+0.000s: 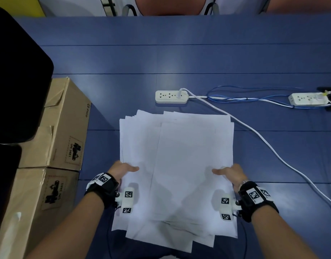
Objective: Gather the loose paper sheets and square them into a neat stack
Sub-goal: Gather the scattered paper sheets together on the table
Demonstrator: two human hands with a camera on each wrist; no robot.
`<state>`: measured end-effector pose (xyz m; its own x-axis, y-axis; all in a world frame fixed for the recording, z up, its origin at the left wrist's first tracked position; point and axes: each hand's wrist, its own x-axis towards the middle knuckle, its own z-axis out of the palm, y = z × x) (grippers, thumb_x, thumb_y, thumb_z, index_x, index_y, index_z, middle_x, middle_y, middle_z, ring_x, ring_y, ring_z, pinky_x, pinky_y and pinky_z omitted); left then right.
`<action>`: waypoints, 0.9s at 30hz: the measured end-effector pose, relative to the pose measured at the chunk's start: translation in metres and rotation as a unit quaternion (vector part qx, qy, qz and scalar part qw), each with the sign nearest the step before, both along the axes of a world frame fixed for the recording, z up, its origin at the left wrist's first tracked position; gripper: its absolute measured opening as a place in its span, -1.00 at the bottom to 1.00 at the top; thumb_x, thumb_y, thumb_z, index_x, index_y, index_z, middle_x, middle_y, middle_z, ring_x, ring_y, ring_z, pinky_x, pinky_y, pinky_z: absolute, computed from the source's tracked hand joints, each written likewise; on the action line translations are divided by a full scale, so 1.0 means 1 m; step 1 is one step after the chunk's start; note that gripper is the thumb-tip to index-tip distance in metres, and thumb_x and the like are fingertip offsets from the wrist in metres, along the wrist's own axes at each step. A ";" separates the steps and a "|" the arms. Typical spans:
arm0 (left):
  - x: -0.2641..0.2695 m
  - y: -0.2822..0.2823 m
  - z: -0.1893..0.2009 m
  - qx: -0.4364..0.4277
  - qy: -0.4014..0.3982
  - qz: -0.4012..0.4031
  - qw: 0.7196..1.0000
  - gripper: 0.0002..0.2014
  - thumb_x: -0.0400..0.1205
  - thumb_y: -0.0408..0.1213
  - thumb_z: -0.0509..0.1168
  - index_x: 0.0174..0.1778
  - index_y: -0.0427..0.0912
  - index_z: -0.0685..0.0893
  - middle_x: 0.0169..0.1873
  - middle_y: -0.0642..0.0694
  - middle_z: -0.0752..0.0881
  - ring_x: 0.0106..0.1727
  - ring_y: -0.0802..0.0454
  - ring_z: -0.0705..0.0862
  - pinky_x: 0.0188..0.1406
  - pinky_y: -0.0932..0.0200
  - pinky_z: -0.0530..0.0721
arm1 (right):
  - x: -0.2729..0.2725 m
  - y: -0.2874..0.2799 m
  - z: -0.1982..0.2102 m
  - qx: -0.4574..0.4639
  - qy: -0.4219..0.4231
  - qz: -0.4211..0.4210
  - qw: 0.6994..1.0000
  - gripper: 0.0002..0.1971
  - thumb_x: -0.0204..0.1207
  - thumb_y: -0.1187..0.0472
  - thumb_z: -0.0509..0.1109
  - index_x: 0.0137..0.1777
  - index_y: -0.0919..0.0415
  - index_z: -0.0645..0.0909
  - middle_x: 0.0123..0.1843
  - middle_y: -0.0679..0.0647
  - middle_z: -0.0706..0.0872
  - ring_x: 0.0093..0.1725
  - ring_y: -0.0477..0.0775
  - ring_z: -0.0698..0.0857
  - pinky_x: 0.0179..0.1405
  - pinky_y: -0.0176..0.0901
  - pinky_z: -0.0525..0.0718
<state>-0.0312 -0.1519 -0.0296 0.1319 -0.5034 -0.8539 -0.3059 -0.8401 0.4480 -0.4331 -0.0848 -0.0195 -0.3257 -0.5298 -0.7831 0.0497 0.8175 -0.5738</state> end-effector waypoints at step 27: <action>0.000 0.002 0.033 -0.057 -0.056 0.042 0.996 -0.53 0.45 -0.46 0.59 0.25 -0.46 0.66 0.10 -0.30 0.76 0.06 -0.20 0.70 0.09 0.01 0.61 | -0.029 0.014 0.047 -0.058 -0.107 -0.083 0.989 -0.67 0.32 0.52 0.55 0.11 0.58 0.69 0.00 0.43 0.83 -0.11 0.38 0.84 -0.18 0.15 0.80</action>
